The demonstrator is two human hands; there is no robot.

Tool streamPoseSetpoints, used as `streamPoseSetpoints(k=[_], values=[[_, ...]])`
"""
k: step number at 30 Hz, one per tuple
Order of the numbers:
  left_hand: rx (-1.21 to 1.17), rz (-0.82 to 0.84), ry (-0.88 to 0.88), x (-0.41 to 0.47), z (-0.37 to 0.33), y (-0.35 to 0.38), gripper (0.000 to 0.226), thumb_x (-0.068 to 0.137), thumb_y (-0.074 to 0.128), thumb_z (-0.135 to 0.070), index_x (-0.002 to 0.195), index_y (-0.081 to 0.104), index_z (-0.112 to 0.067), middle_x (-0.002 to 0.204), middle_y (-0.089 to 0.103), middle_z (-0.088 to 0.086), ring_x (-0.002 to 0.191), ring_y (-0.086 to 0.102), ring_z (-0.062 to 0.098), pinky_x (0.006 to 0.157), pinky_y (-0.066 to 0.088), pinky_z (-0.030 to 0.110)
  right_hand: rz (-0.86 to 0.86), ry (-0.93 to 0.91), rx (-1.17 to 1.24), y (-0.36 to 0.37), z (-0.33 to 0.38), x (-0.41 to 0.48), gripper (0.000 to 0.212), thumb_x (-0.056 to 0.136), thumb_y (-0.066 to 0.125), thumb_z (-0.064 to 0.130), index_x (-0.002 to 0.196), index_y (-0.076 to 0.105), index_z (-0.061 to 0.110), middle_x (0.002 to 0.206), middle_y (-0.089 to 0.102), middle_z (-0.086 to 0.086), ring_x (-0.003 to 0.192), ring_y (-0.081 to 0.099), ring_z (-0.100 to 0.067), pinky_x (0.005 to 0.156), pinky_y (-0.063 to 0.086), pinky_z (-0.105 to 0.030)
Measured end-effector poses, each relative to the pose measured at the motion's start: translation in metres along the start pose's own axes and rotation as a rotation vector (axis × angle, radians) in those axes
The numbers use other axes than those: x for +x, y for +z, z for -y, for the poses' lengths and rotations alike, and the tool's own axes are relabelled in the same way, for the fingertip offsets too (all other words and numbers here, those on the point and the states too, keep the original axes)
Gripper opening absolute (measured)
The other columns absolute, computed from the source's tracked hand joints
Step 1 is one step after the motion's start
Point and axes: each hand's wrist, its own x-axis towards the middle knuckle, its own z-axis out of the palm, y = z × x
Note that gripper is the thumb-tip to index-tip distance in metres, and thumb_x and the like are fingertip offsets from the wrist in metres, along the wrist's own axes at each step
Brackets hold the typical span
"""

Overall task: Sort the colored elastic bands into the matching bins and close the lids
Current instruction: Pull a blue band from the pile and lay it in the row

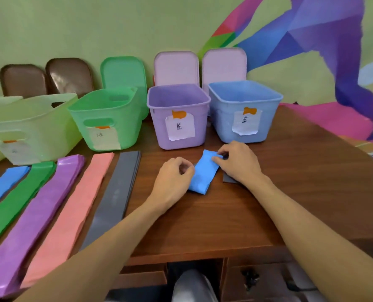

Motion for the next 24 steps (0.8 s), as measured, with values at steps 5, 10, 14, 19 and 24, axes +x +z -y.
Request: streamPoseSetpoints(k=[5,10,14,19,24], values=[[0.034,0.016,0.02,0.001,0.001,0.0,0.014,0.089,0.053,-0.023,0.098,0.064,-0.024,0.098,0.059,-0.007,0.094,0.051,0.009,0.078,0.041,0.022,-0.028,0.037,0.08,-0.004,0.0,-0.005,0.019,0.083,0.071,0.026,0.101,0.07,0.021,0.091,0.071,0.003,0.092,0.062,-0.015,0.075,0.045,-0.027],[0.03,0.036,0.038,-0.001,0.002,0.001,0.017,0.089,0.053,-0.024,0.102,0.063,-0.025,0.096,0.058,-0.008,0.093,0.049,0.01,0.076,0.039,0.022,-0.13,0.004,0.22,-0.007,0.003,-0.007,0.031,0.084,0.071,0.021,0.115,0.065,0.02,0.084,0.067,0.006,0.089,0.061,-0.013,0.08,0.049,-0.029],[0.022,0.056,0.03,-0.001,0.0,0.0,0.024,0.092,0.052,-0.029,0.115,0.059,-0.026,0.094,0.056,-0.012,0.101,0.047,0.01,0.082,0.041,0.024,-0.242,-0.098,0.295,-0.012,0.005,-0.007,0.023,0.087,0.066,0.016,0.11,0.069,0.014,0.086,0.061,0.002,0.083,0.054,-0.012,0.077,0.048,-0.028],[0.056,0.14,0.027,-0.003,-0.003,-0.003,0.033,0.092,0.054,-0.036,0.122,0.057,-0.024,0.1,0.052,-0.009,0.108,0.044,0.013,0.09,0.041,0.028,-0.335,-0.128,0.508,-0.032,0.022,-0.004,0.006,0.088,0.064,0.012,0.088,0.069,0.016,0.084,0.061,0.005,0.074,0.053,-0.002,0.067,0.037,-0.005],[-0.057,0.261,-0.043,0.006,0.003,-0.008,0.023,0.081,0.066,-0.048,0.099,0.06,-0.034,0.102,0.055,-0.008,0.109,0.048,0.015,0.091,0.042,0.029,-0.34,-0.002,0.817,-0.047,0.031,-0.001,0.007,0.088,0.064,0.012,0.089,0.068,0.017,0.082,0.064,0.005,0.072,0.058,-0.002,0.057,0.048,-0.014]])
